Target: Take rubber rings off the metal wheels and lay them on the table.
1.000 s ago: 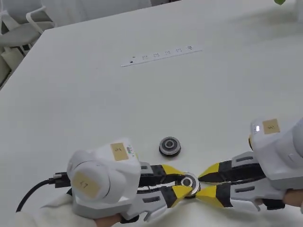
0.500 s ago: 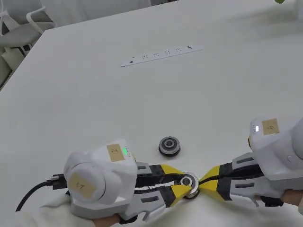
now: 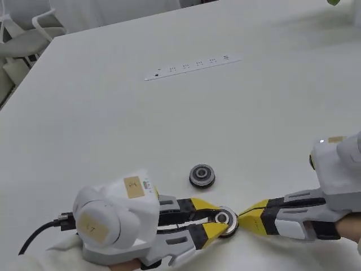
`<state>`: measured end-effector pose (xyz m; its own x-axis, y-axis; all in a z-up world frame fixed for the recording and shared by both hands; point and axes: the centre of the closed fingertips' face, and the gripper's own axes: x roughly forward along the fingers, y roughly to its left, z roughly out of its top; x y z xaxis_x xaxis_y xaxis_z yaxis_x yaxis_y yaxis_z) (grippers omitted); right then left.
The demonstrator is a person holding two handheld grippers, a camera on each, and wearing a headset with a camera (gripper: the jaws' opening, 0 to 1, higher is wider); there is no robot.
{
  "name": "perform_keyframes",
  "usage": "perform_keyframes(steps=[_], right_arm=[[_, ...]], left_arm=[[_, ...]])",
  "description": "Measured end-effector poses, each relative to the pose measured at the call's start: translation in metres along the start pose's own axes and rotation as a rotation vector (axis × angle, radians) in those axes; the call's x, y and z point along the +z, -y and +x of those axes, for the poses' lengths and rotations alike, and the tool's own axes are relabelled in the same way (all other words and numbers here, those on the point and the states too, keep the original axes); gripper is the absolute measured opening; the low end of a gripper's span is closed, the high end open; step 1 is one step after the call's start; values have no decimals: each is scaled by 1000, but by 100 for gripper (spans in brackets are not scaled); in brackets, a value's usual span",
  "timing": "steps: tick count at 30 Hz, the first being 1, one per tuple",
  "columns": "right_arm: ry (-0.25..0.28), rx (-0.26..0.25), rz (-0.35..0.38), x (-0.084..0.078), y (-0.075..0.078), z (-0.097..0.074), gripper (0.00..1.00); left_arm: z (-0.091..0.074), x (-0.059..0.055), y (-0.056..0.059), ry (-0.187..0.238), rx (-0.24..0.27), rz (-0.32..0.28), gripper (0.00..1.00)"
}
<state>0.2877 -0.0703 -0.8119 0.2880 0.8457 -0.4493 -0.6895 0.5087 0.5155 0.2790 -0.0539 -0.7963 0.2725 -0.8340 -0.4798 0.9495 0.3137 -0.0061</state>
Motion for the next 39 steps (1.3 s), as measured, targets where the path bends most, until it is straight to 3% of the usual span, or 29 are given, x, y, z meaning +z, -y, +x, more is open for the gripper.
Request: perform_keyframes(steps=[13, 31, 39], right_arm=[[61, 43, 91, 7, -8, -2, 0], [88, 87, 191, 10, -13, -3, 0], [97, 107, 201, 12, -17, -3, 0]], left_arm=[[0, 0, 0, 12, 0, -5, 13], [0, 0, -1, 15, 4, -9, 13], [0, 0, 0, 14, 5, -8, 13]])
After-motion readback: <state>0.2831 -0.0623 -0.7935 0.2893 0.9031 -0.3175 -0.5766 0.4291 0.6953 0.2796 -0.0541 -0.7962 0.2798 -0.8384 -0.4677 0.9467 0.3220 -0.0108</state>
